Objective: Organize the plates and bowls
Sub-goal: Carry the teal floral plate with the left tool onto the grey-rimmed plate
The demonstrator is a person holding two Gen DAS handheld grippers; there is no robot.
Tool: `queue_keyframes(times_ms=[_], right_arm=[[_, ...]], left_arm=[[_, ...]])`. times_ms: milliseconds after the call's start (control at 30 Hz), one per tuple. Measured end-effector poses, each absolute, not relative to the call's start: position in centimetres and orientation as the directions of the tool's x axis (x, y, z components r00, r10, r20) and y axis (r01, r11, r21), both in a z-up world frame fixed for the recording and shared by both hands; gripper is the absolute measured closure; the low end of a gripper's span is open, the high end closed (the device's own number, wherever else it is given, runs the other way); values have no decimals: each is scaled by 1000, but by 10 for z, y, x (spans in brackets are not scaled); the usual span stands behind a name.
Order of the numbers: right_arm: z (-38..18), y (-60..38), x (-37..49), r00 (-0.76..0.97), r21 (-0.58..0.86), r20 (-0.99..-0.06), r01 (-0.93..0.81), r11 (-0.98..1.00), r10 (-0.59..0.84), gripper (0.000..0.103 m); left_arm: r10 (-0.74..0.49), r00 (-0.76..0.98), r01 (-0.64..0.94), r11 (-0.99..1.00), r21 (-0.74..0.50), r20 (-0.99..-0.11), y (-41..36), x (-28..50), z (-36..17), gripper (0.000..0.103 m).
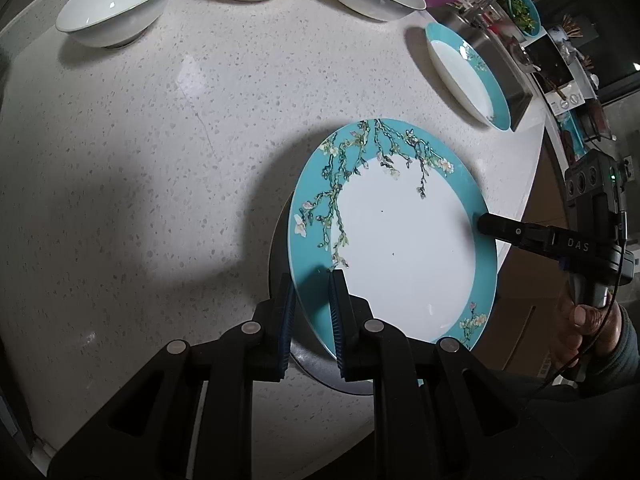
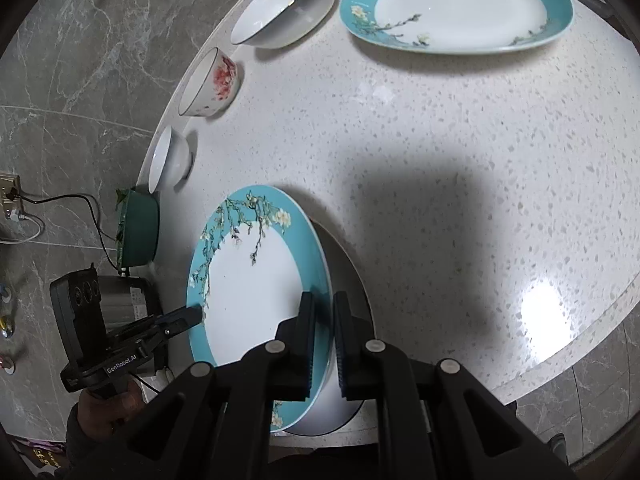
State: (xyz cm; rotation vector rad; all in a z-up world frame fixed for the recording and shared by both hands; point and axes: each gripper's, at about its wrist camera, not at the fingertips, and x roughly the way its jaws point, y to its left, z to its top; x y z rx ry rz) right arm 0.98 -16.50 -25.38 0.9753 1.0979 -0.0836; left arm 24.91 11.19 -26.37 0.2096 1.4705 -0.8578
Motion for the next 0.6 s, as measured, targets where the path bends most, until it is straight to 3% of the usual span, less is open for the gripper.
queue_keyframes(times_ms=[600], right_arm=[[-262, -151, 10, 455, 561, -818, 499, 660, 351, 90]], left_arm=[[-341, -116, 632, 699, -334, -933, 95, 237, -281, 88]])
